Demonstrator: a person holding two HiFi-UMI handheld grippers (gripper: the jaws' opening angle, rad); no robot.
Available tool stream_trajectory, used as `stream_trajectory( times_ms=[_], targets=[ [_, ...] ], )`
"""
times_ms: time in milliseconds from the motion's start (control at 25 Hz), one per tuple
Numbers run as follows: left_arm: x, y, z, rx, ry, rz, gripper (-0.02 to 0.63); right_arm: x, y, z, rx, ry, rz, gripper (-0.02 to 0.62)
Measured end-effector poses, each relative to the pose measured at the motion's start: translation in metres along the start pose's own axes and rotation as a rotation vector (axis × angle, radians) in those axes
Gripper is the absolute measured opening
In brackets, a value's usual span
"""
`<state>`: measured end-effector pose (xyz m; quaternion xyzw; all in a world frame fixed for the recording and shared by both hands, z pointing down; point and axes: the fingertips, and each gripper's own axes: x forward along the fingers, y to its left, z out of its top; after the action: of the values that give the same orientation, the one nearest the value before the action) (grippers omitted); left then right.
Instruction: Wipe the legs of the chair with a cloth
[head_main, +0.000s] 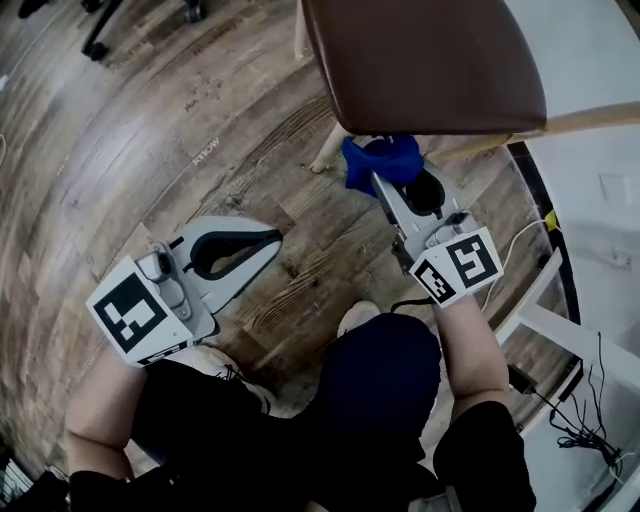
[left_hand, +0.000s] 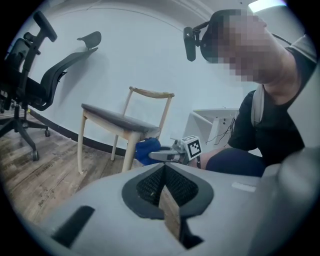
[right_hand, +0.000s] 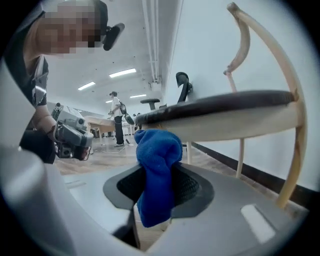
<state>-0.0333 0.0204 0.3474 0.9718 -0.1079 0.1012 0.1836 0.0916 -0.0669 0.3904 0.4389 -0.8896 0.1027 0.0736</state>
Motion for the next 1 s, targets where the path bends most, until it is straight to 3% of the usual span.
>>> stream_trajectory(
  times_ms=[280, 480, 640, 840, 1000],
  targets=[
    [0.003, 0.001, 0.001, -0.007, -0.002, 0.012, 0.006, -0.010, 0.002, 0.041, -0.019, -0.014, -0.007, 0.143],
    [0.008, 0.000, 0.000, -0.004, 0.006, 0.008, 0.006, -0.025, -0.027, 0.044, -0.076, 0.032, -0.073, 0.142],
    [0.010, 0.000, -0.002, -0.001, 0.012, 0.008, 0.006, -0.061, -0.090, 0.045, -0.066, 0.047, -0.228, 0.141],
    [0.012, 0.000, -0.004, 0.000, 0.021, 0.010, 0.006, -0.124, -0.190, 0.054, 0.057, -0.009, -0.497, 0.142],
    [0.014, -0.001, -0.006, -0.002, 0.031, 0.005, 0.006, -0.138, -0.211, 0.059, 0.071, -0.039, -0.545, 0.142]
  ],
)
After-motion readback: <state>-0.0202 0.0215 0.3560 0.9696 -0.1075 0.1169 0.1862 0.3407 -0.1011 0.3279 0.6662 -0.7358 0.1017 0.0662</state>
